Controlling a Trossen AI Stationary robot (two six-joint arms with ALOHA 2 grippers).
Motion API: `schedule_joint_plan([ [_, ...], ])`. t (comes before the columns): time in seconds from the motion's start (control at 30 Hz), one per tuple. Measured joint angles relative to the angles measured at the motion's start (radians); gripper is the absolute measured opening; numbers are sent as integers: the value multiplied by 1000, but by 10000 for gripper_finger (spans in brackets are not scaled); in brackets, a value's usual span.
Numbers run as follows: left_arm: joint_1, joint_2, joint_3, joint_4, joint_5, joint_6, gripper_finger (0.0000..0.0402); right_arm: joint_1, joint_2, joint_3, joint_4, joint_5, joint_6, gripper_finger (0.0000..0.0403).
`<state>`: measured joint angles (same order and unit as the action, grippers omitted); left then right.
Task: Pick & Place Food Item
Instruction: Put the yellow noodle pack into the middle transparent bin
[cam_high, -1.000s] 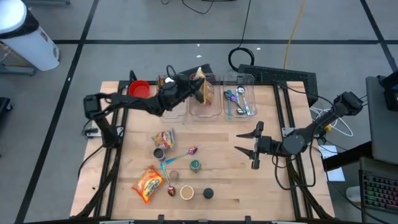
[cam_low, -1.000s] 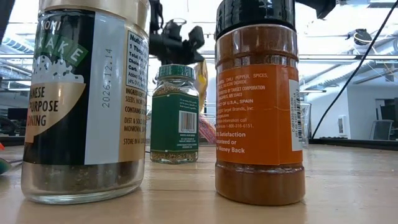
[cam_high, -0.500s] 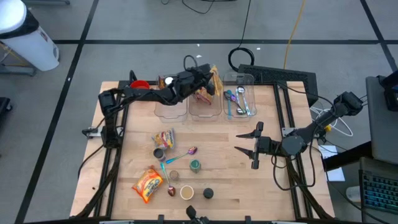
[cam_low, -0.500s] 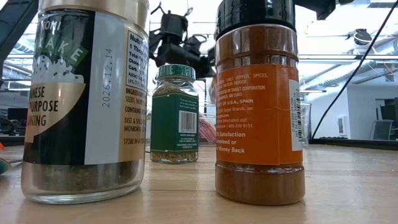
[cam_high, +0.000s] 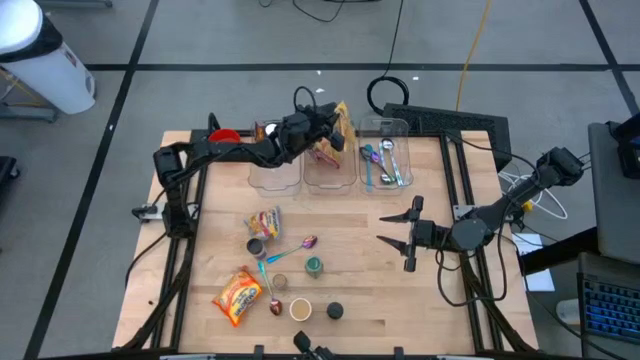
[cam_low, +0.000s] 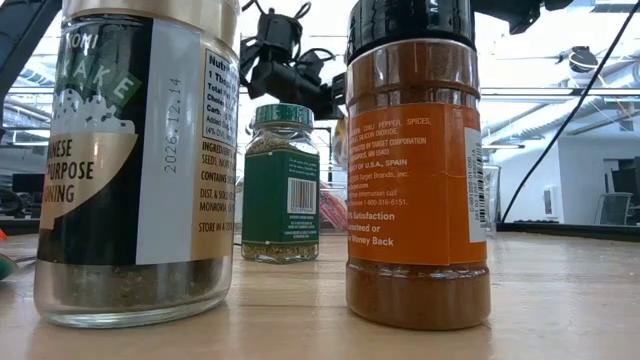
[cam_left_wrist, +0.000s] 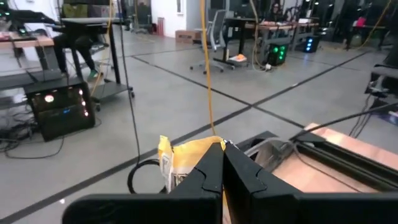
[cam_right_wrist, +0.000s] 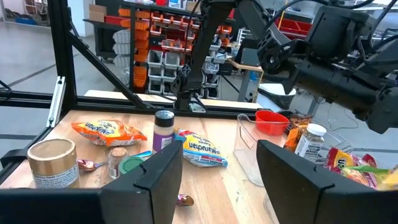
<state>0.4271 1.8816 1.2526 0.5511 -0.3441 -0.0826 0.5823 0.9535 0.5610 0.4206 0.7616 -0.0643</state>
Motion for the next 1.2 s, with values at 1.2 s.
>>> schedule_joint_plan([
  [1.2,-2,-22,-1,-86,-100,77,0,0,0,0,-7,0,3,189],
])
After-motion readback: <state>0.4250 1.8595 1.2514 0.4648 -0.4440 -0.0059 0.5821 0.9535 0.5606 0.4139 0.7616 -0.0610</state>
